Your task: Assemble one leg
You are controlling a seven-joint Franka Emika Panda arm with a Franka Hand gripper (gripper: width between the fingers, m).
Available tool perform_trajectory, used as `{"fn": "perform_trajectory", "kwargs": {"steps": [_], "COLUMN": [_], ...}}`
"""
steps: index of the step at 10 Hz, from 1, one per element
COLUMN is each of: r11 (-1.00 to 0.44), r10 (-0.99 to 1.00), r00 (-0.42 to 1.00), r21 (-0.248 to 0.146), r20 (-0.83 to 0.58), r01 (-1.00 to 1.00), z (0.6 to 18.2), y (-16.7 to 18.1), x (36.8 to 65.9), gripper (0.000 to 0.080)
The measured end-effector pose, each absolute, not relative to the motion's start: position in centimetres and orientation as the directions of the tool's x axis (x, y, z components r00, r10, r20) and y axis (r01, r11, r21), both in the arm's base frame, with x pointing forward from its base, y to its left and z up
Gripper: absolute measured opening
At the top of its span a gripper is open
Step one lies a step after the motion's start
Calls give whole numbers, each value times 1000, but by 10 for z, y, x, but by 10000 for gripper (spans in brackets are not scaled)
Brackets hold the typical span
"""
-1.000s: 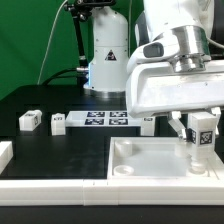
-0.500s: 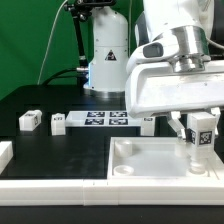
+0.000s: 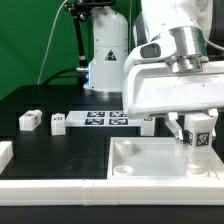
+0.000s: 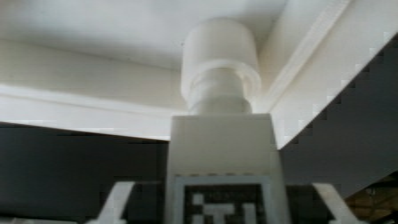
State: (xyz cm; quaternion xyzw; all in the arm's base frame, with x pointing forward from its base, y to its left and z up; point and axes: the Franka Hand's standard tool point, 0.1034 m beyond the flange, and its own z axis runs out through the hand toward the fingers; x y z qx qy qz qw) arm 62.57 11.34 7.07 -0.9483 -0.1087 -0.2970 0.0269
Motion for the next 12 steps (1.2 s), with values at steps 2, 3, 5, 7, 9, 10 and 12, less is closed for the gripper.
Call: {"fn": "perform_trajectory", "kwargs": {"steps": [2, 3, 5, 7, 9, 10, 12], "r11": [-975, -974, -975, -975, -975, -975, -975], "r10": [193, 194, 190, 191, 191, 191, 191], "r00": [807, 809, 809, 812, 812, 812, 812], "r21": [14, 13, 12, 11, 11, 11, 11], "r20": [559, 555, 556, 552, 552, 552, 552], "r01": [224, 224, 221, 222, 222, 222, 222], "z": [62, 58, 57, 56, 56, 56, 56], "y": [112, 112, 114, 114, 114, 114, 114], "x": [623, 622, 621, 620, 620, 620, 620], "gripper": [290, 290, 290, 359, 615, 615, 648]}}
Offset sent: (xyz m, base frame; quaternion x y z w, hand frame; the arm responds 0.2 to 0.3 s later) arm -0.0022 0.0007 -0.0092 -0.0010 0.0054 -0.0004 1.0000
